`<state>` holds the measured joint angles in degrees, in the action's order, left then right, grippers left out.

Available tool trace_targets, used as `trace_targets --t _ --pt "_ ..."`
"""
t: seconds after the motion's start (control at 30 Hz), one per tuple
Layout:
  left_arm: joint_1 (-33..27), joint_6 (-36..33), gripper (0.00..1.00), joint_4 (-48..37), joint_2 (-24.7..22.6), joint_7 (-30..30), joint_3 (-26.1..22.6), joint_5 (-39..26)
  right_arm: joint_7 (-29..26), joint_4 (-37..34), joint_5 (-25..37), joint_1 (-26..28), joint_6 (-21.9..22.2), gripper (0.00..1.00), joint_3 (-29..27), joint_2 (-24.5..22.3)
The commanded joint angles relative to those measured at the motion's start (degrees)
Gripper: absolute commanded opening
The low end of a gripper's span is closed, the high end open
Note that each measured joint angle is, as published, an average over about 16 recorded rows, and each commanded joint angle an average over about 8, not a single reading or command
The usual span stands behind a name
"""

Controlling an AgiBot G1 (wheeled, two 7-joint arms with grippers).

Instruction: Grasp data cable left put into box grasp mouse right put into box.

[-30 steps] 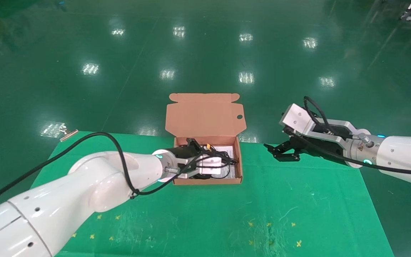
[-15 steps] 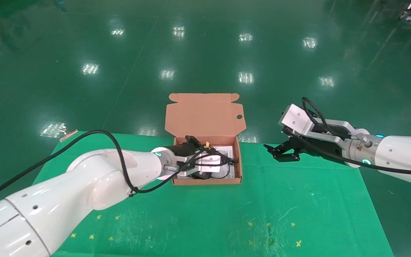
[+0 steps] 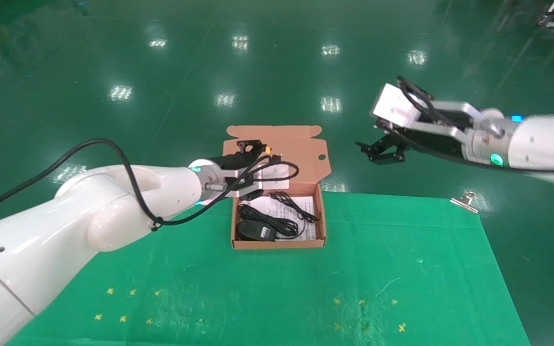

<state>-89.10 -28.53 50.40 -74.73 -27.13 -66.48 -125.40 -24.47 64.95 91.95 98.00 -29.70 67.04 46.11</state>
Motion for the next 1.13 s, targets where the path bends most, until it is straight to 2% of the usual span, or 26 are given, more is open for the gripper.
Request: trace_targets --t 0.03,0.2,1.03,1.13 --pt "-0.4 0.3 1.0 -0.13 -0.07 -0.06 -0.17 -0.25 0.31 -0.43 1.18 1.61 -0.98 1.0 0.57 0.46" --pt "0.99 -3.0 1.0 1.06 2.14 0.89 2.5 4.61 1.0 -0.25 -0.38 1.0 -4.31 1.0 -1.27 0.2" --pt "12.84 -27.18 1.0 10.93 18.91 7.8 23.91 39.85 6.53 3.6 -21.97 -15.26 -26.76 1.0 -22.88 -4.71" --pt "13.54 -28.62 1.0 11.52 19.91 8.21 25.18 41.94 6.86 3.83 -23.26 -16.23 -28.1 1.0 -24.17 -5.0"
